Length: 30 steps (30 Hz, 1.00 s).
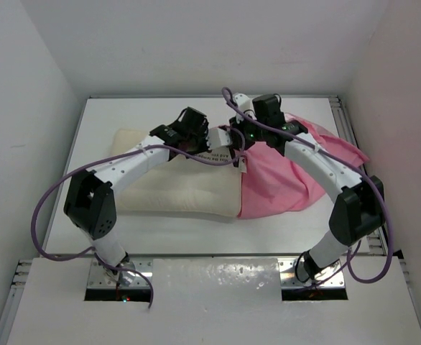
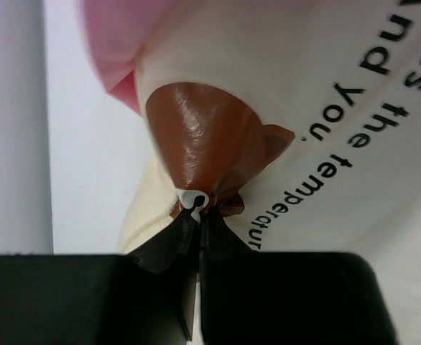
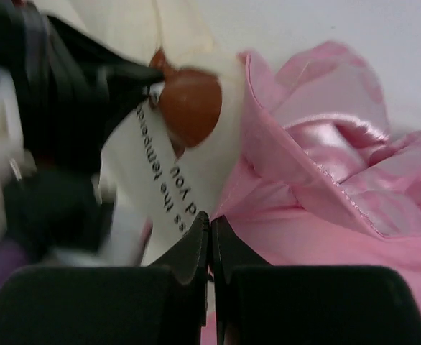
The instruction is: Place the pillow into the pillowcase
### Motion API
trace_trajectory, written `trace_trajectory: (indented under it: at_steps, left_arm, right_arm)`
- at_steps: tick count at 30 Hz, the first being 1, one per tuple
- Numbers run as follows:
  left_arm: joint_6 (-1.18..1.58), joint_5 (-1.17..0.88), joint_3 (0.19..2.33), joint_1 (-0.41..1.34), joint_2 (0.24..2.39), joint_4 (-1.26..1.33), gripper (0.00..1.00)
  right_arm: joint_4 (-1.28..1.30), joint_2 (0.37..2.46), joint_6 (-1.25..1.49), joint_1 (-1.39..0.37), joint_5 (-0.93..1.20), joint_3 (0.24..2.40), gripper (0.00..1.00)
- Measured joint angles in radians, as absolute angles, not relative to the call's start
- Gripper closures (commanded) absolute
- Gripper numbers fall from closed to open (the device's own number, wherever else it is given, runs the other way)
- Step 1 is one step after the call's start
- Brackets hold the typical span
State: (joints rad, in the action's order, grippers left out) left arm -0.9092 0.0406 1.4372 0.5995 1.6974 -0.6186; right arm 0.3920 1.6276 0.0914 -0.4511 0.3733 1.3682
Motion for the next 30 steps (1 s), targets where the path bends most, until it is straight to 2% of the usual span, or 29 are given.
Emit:
trace_trajectory:
  at_steps: [13,14,15,17,19,21,25,29,30]
  left_arm:
    - [-0.749,0.226,1.384,0.566,1.706,-0.382,1.00]
    - [-0.739,0.231,1.384,0.569,1.707,-0.368,1.00]
    - [-0.730,0.233,1.384,0.570,1.707,-0.357,1.00]
    - [-0.708,0.234,1.384,0.571,1.707,-0.337,1.00]
    - [-0.688,0.235,1.384,0.573,1.708,-0.319,1.00]
    - [-0.671,0.241,1.384,0.573,1.714,-0.301,1.00]
    - [-0.645,0.257,1.376,0.574,1.738,-0.254,1.00]
    - [-0.633,0.271,1.340,0.576,1.739,-0.202,1.00]
    - [-0.627,0.275,1.334,0.576,1.740,-0.190,1.00]
  right_arm:
    - [0.441,1.620,0.085,-0.428,0.508,1.379,1.00]
    - [0.445,1.621,0.087,-0.427,0.516,1.386,0.96]
    - [0.446,1.623,0.090,-0.424,0.518,1.390,0.72]
    - [0.435,1.628,0.117,-0.419,0.519,1.390,0.57]
    - [0.405,1.649,0.165,-0.409,0.513,1.390,0.23]
    - [0.374,1.688,0.224,-0.394,0.495,1.398,0.01]
    - [0.341,1.736,0.338,-0.352,0.425,1.401,0.01]
    - [0.281,1.644,0.416,-0.298,0.272,1.287,0.01]
    - [0.268,1.592,0.429,-0.287,0.216,1.233,0.11]
